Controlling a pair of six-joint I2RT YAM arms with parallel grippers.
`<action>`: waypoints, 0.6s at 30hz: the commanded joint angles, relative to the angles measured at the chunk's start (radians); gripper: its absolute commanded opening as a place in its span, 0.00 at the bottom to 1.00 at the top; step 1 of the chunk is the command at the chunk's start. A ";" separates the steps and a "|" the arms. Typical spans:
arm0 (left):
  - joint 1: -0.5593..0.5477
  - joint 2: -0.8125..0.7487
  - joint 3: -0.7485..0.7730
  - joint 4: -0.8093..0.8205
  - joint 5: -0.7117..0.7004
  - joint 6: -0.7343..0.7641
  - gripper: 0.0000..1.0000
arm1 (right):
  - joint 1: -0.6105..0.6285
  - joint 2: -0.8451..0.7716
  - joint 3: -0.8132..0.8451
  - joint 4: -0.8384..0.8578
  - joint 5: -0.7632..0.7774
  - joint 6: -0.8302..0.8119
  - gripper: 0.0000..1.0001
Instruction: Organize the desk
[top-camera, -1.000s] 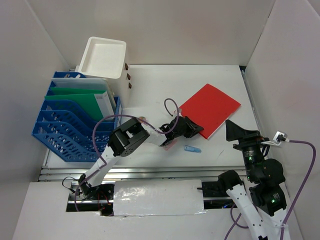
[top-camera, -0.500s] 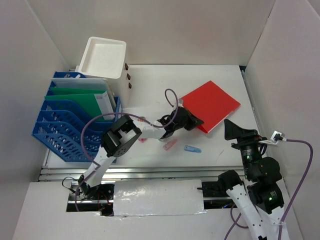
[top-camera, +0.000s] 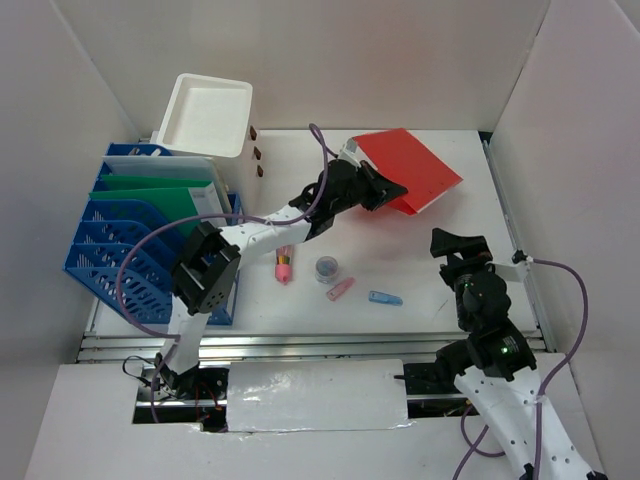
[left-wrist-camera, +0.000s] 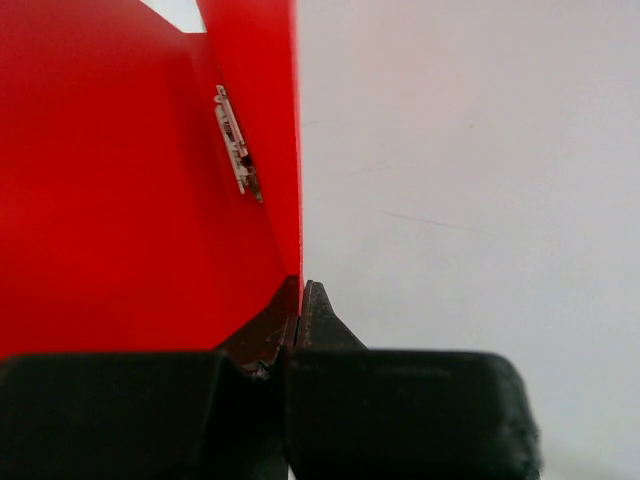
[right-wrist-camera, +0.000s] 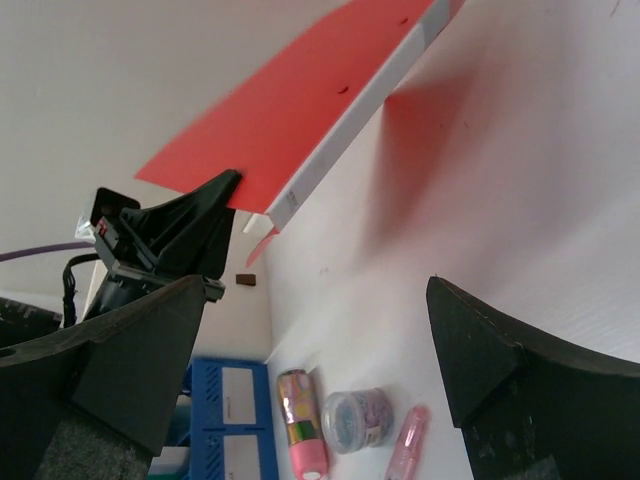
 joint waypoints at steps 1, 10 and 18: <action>0.001 -0.028 0.069 0.022 0.099 0.043 0.00 | -0.006 0.052 -0.035 0.166 0.008 0.106 1.00; 0.042 -0.120 0.055 -0.017 0.173 0.132 0.00 | -0.268 0.141 -0.178 0.415 -0.324 0.312 1.00; 0.067 -0.166 0.009 0.034 0.263 0.179 0.00 | -0.553 0.428 -0.267 0.715 -0.852 0.496 1.00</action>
